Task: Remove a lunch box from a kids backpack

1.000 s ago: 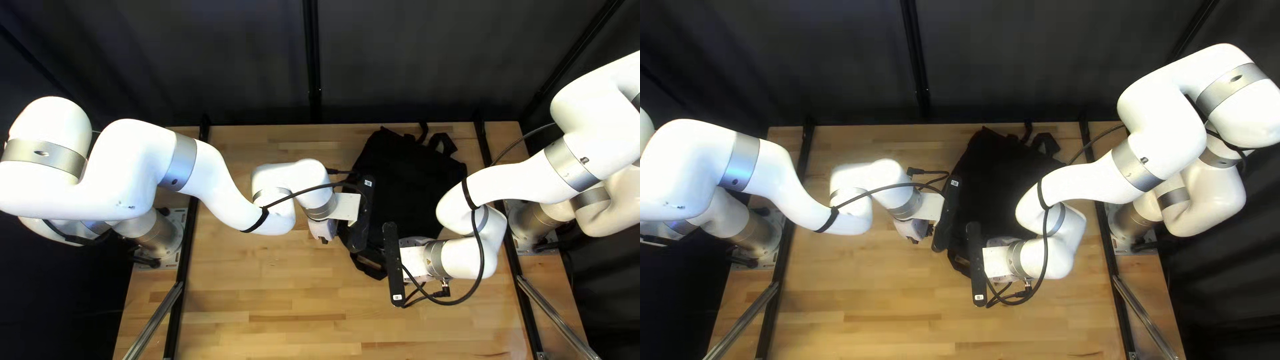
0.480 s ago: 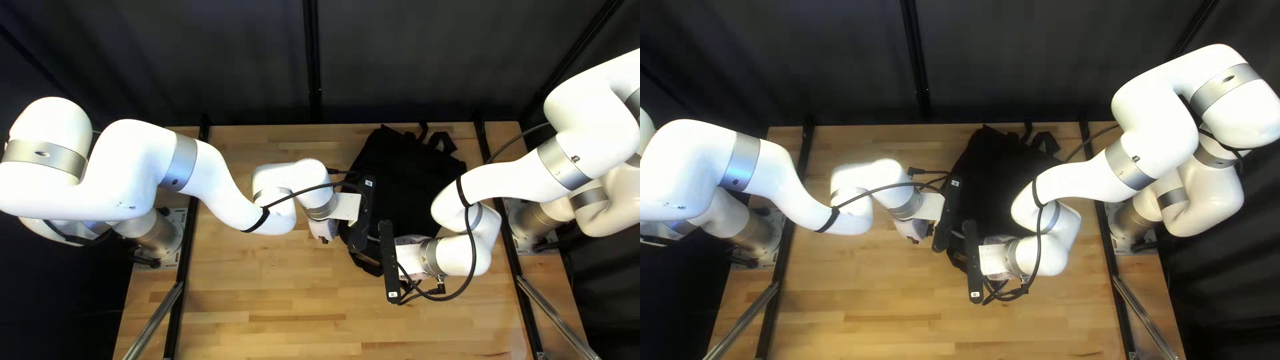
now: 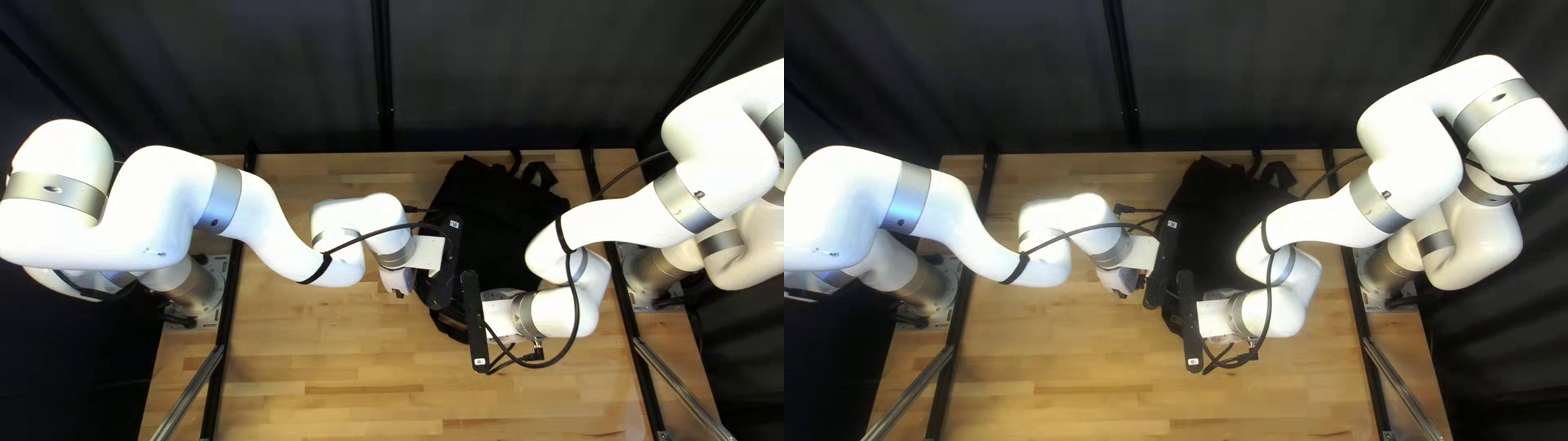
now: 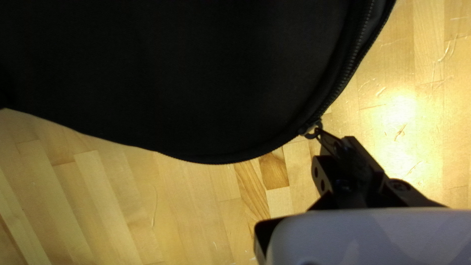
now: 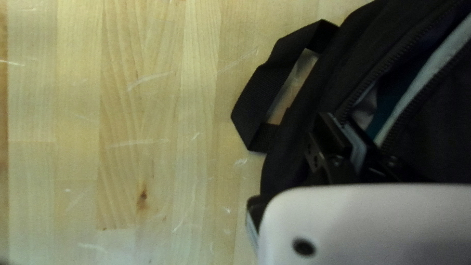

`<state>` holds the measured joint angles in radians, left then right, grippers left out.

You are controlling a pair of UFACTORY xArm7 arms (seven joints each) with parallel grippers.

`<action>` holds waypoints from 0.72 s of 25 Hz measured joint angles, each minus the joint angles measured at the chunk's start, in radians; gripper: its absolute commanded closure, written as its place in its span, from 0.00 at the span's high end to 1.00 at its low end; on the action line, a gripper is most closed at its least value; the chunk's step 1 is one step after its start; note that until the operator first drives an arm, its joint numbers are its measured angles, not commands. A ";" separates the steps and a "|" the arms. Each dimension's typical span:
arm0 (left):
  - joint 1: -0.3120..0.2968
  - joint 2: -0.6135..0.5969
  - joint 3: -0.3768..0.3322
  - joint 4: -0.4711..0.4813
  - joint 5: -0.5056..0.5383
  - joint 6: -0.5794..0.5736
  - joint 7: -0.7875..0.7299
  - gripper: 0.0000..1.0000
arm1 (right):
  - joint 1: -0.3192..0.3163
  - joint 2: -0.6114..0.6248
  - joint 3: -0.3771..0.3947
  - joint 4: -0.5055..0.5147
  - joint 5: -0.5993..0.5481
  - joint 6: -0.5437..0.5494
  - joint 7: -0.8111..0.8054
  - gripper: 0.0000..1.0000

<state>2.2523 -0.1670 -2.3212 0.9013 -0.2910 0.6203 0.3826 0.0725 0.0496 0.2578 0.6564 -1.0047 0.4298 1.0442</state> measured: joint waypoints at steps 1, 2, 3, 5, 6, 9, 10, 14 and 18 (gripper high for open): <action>0.001 0.001 0.000 0.000 0.000 0.001 0.002 0.00 | 0.004 -0.009 0.005 -0.003 0.015 0.006 -0.011 0.00; 0.002 0.001 0.001 0.000 0.000 0.003 0.005 0.00 | 0.011 -0.020 0.013 -0.007 0.035 0.014 -0.022 0.00; 0.004 0.001 0.000 0.001 -0.002 0.004 0.009 0.00 | 0.019 -0.029 0.020 -0.010 0.052 0.022 -0.032 0.00; 0.010 -0.002 -0.002 0.003 -0.011 0.005 0.023 0.00 | 0.035 -0.043 0.036 -0.019 0.079 0.034 -0.047 0.00; 0.015 -0.007 -0.004 0.005 -0.021 0.006 0.034 0.00 | 0.043 -0.048 0.044 -0.023 0.087 0.037 -0.052 0.00; 0.034 -0.026 -0.017 0.017 -0.056 0.007 0.072 0.00 | 0.061 -0.052 0.062 -0.035 0.101 0.040 -0.063 0.00; 0.042 -0.034 -0.022 0.021 -0.069 0.007 0.087 0.00 | 0.065 -0.052 0.067 -0.037 0.105 0.039 -0.069 0.00; 0.064 -0.051 -0.038 0.027 -0.108 -0.001 0.134 0.00 | 0.085 -0.066 0.085 -0.047 0.141 0.045 -0.108 0.00; 0.070 -0.049 -0.041 0.022 -0.117 -0.009 0.150 0.00 | 0.098 -0.084 0.094 -0.060 0.178 0.050 -0.157 0.00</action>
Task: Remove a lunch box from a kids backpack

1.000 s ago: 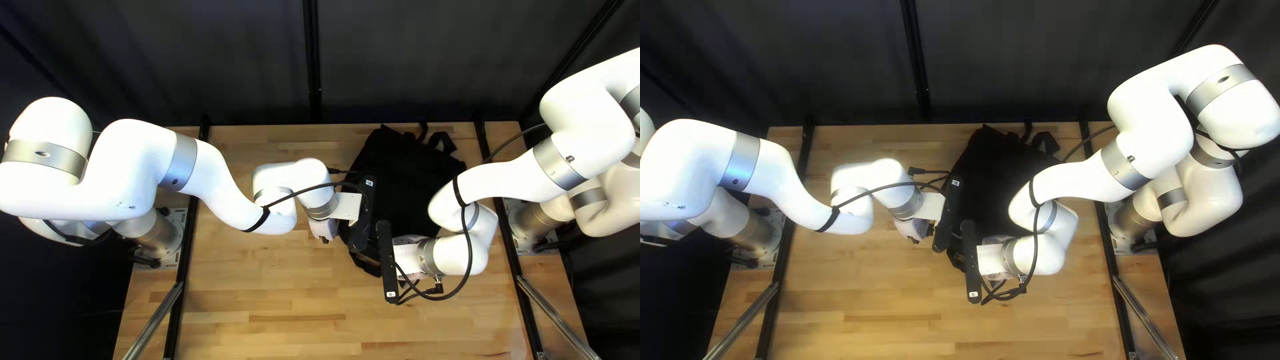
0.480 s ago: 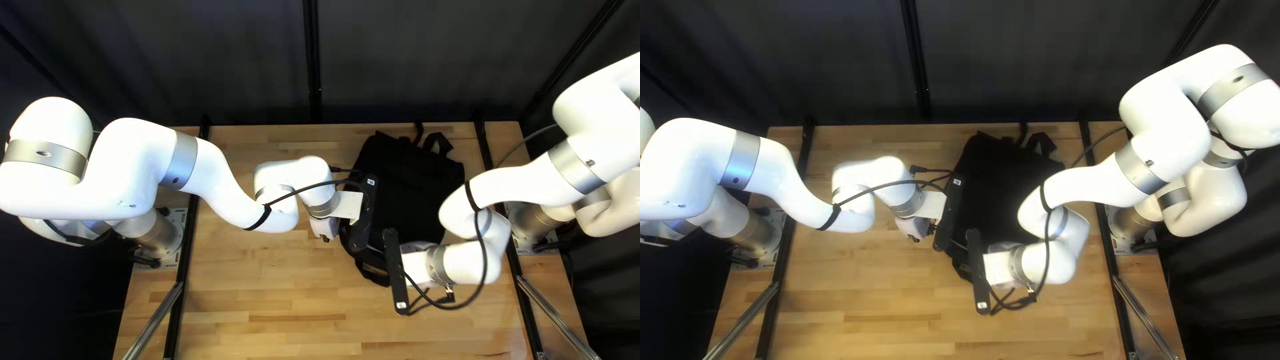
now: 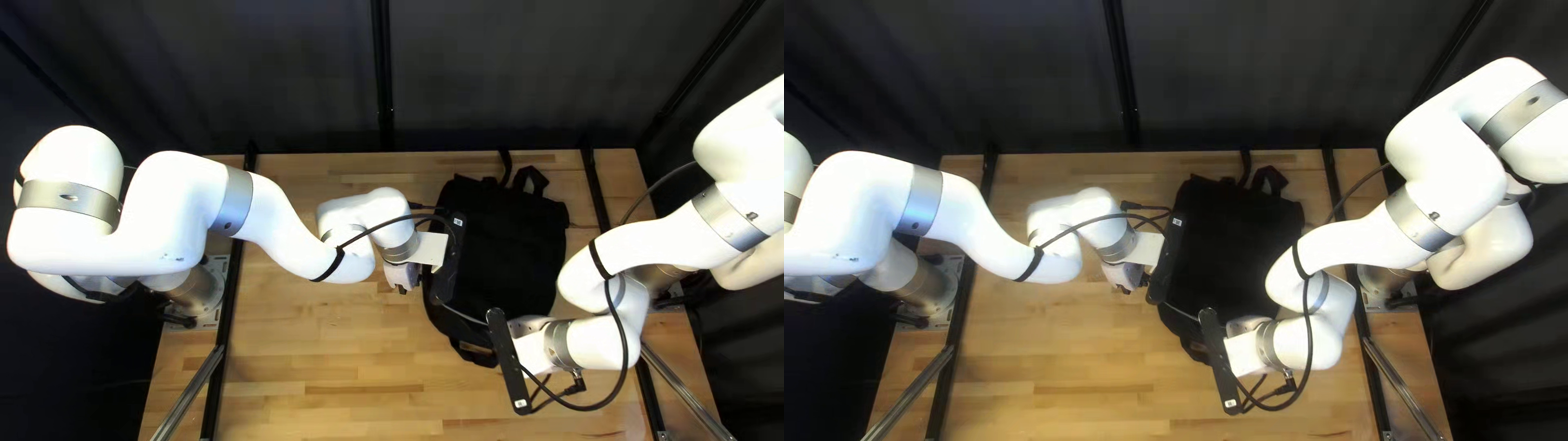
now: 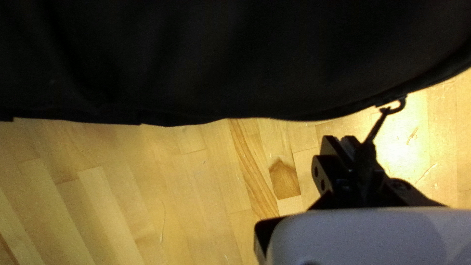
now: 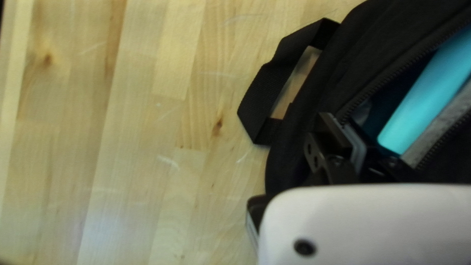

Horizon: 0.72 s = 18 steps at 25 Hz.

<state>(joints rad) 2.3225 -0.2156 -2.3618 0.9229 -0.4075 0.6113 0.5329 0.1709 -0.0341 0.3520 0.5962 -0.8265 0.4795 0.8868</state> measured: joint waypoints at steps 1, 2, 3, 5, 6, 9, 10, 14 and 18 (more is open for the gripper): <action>0.001 0.001 0.000 -0.001 0.000 -0.001 0.003 0.00 | 0.003 -0.001 0.002 -0.002 0.006 0.000 -0.011 0.00; 0.001 0.002 0.000 -0.001 0.000 -0.002 0.005 0.00 | 0.005 -0.001 0.004 -0.003 0.011 0.000 -0.018 0.00; 0.002 0.004 0.000 -0.002 0.000 -0.002 0.007 0.00 | 0.008 -0.001 0.006 -0.003 0.016 0.000 -0.025 0.00; 0.005 0.004 0.001 -0.002 -0.002 -0.003 0.014 0.00 | 0.014 0.001 0.011 -0.003 0.027 0.000 -0.038 0.00; 0.008 0.003 0.000 -0.001 -0.004 -0.003 0.019 0.00 | 0.018 0.001 0.014 -0.004 0.034 0.001 -0.045 0.00; 0.017 -0.001 -0.001 0.005 -0.013 -0.001 0.034 0.00 | 0.030 -0.005 0.024 -0.007 0.058 0.008 -0.062 0.00; 0.020 -0.003 -0.002 0.008 -0.017 0.000 0.039 0.00 | 0.034 -0.009 0.027 -0.009 0.068 0.011 -0.069 0.00; 0.035 -0.015 -0.006 0.023 -0.030 0.008 0.058 0.00 | 0.055 -0.027 0.041 -0.017 0.113 0.027 -0.098 0.00; 0.057 -0.031 -0.011 0.045 -0.049 0.020 0.086 0.00 | 0.071 -0.032 0.052 -0.012 0.144 0.046 -0.123 0.00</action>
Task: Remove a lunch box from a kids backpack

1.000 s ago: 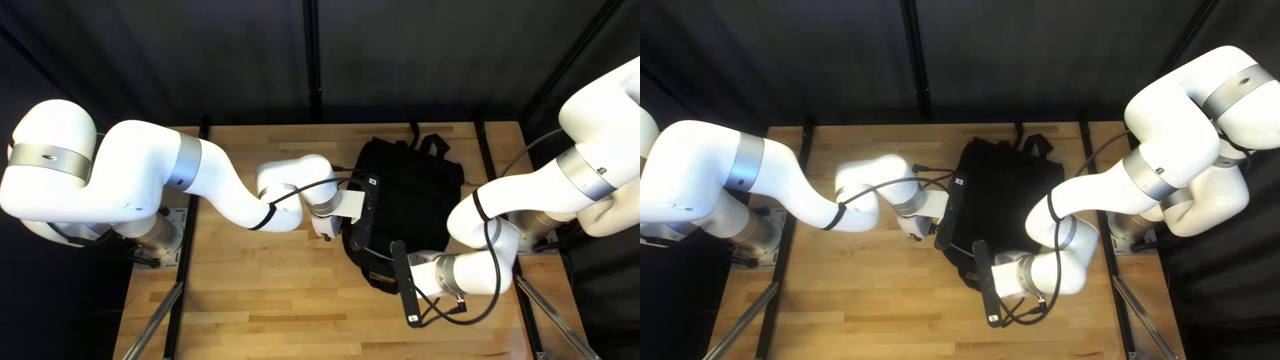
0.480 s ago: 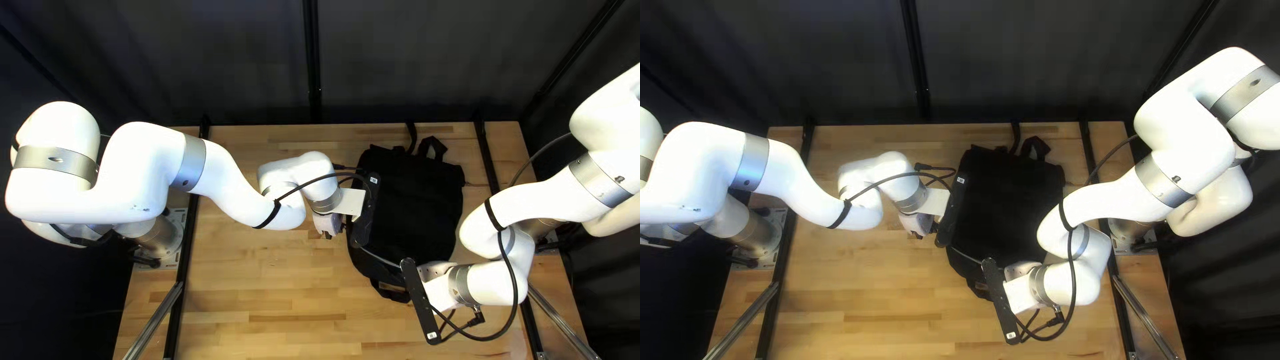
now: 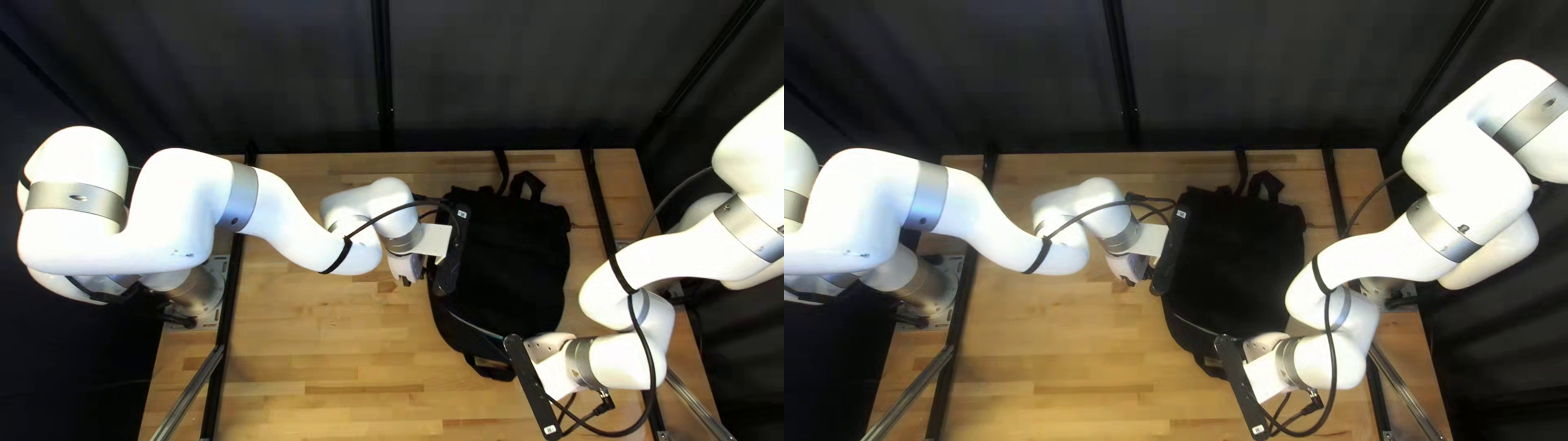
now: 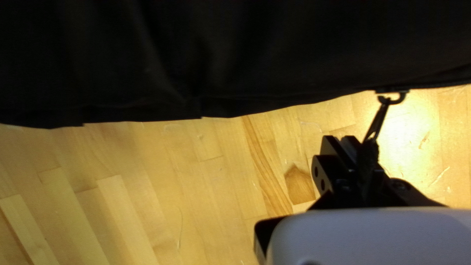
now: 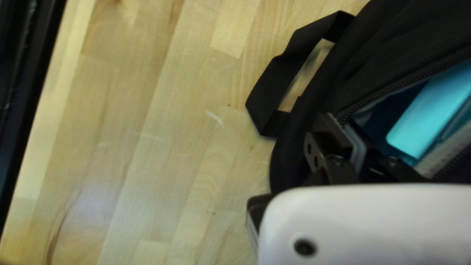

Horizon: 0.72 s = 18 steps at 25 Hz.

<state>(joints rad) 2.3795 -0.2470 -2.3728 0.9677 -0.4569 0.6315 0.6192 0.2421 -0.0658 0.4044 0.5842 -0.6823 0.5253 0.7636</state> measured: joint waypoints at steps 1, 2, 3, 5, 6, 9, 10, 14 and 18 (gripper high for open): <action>0.007 -0.005 -0.002 0.006 -0.007 0.002 0.009 0.00 | 0.003 0.000 0.002 0.003 0.006 0.004 -0.007 0.00; 0.016 -0.012 -0.004 0.012 -0.016 0.004 0.020 0.00 | 0.005 0.000 0.003 0.005 0.011 0.007 -0.014 0.00; 0.027 -0.019 -0.008 0.019 -0.027 0.005 0.033 0.00 | 0.006 0.000 0.003 0.008 0.016 0.010 -0.022 0.00; 0.048 -0.033 -0.015 0.029 -0.049 0.005 0.060 0.00 | 0.007 0.002 0.003 0.014 0.025 0.014 -0.038 0.00; 0.058 -0.039 -0.019 0.034 -0.060 0.004 0.072 0.00 | 0.007 0.003 0.001 0.018 0.029 0.015 -0.047 0.00; 0.082 -0.054 -0.028 0.044 -0.086 0.000 0.102 0.00 | 0.004 0.007 -0.003 0.025 0.036 0.016 -0.067 0.00; 0.091 -0.059 -0.031 0.047 -0.097 -0.001 0.113 0.00 | 0.003 0.008 -0.004 0.026 0.035 0.015 -0.070 0.00; 0.131 -0.086 -0.049 0.058 -0.146 -0.012 0.157 0.00 | 0.000 0.014 -0.007 0.024 0.027 0.006 -0.072 0.00; 0.158 -0.112 -0.063 0.082 -0.177 -0.016 0.179 0.00 | -0.003 0.019 -0.009 0.022 0.017 -0.001 -0.069 0.00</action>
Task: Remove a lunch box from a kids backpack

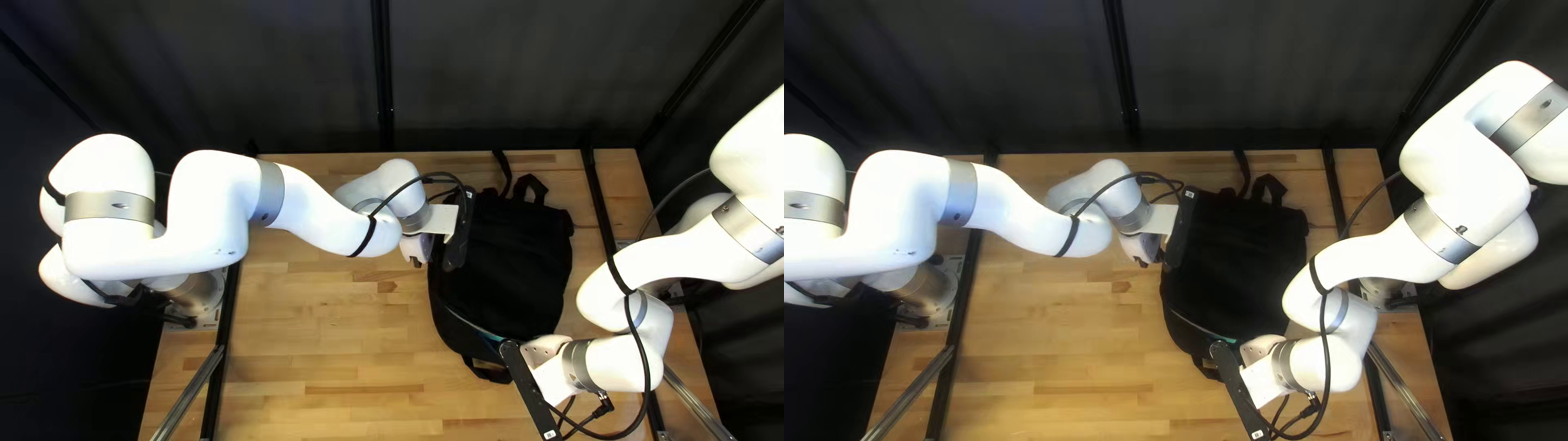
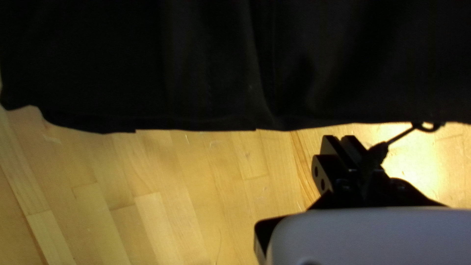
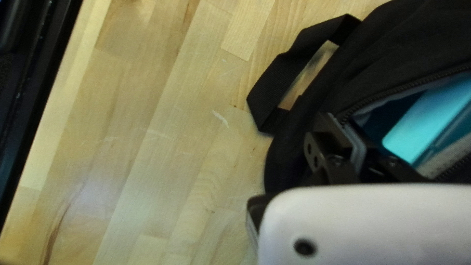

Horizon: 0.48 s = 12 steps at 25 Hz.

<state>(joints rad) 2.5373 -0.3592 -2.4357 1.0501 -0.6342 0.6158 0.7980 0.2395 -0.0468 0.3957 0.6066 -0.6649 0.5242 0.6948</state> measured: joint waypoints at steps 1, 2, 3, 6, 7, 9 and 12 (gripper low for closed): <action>0.007 -0.008 -0.003 0.009 -0.007 0.001 0.004 0.00 | 0.000 0.000 0.000 0.000 -0.001 -0.001 0.000 0.00; 0.011 -0.013 -0.006 0.015 -0.011 0.002 0.007 0.00 | 0.000 0.000 0.000 -0.001 -0.001 -0.001 0.000 0.00; 0.016 -0.018 -0.008 0.020 -0.015 0.003 0.010 0.00 | 0.000 -0.001 0.000 -0.002 -0.001 -0.001 0.000 0.00; 0.026 -0.025 -0.010 0.024 -0.024 0.001 0.018 0.00 | -0.001 -0.005 -0.001 -0.006 -0.002 -0.001 0.001 0.00; 0.027 -0.024 -0.009 0.023 -0.024 0.001 0.019 0.00 | -0.001 -0.006 -0.001 -0.007 -0.003 -0.001 0.001 0.00; 0.027 -0.016 -0.003 0.017 -0.019 0.000 0.018 0.00 | -0.002 -0.006 -0.001 -0.008 -0.006 -0.003 0.003 0.00; 0.029 -0.009 0.006 0.016 -0.012 0.003 0.016 0.00 | -0.005 -0.005 -0.004 -0.010 -0.012 -0.009 0.003 0.00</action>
<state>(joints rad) 2.5660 -0.3686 -2.4300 1.0662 -0.6463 0.6187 0.8141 0.2349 -0.0516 0.3918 0.5967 -0.6771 0.5154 0.6981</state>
